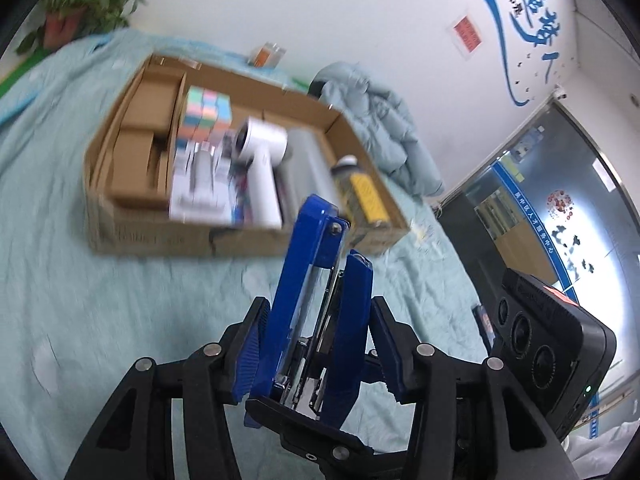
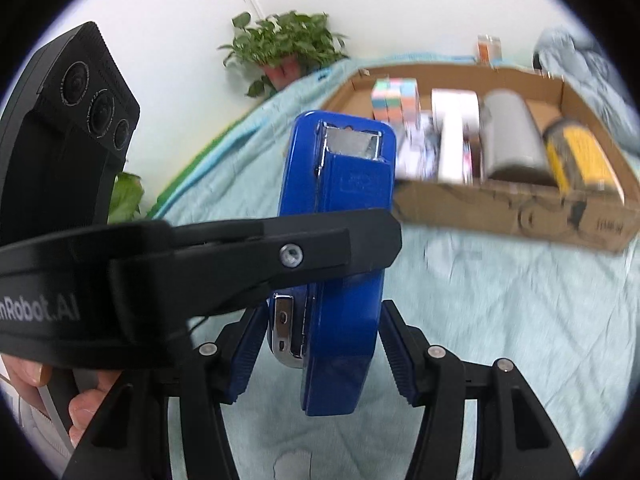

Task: Organize rigid objects
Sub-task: 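Lower the stapler into the box compartment beside the cube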

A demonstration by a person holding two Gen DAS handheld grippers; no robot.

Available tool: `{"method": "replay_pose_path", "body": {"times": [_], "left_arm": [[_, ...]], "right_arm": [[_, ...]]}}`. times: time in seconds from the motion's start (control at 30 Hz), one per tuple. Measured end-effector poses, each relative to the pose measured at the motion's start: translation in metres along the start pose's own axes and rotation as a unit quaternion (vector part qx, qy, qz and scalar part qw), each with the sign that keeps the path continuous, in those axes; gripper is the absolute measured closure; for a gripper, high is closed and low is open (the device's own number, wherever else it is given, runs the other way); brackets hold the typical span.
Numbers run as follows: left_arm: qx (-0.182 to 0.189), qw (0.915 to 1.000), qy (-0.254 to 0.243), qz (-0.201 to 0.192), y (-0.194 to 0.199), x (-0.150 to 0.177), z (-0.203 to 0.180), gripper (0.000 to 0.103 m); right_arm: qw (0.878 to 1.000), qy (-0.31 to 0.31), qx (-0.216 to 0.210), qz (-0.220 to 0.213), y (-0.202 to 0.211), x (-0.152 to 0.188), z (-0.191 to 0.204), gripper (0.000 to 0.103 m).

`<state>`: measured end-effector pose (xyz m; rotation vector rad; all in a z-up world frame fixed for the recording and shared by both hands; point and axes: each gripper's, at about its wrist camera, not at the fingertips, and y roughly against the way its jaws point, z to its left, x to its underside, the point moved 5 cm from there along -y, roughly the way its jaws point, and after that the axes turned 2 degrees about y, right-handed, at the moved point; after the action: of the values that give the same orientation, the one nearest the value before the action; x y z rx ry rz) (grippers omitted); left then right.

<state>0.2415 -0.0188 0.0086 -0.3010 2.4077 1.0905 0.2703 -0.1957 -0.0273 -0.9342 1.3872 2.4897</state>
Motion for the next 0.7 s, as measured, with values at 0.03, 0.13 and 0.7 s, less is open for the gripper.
{"method": "replay_pose_path", "body": {"times": [0.03,0.13,0.7], "left_arm": [[-0.001,1.0,-0.006,-0.005,0.003,-0.008,-0.002,0.055],[-0.001,0.9997,-0.018,-0.017,0.011,-0.033,-0.003,0.056],[-0.012,0.9996,0.02,-0.017,0.011,-0.151,0.074,0.059]], "right_arm": [[1.0,0.003,0.001,-0.005,0.0,-0.008,0.0,0.048],[1.0,0.015,0.005,-0.019,-0.004,-0.032,0.005,0.048],[0.999,0.05,-0.013,0.002,-0.058,-0.123,0.02,0.053]]}}
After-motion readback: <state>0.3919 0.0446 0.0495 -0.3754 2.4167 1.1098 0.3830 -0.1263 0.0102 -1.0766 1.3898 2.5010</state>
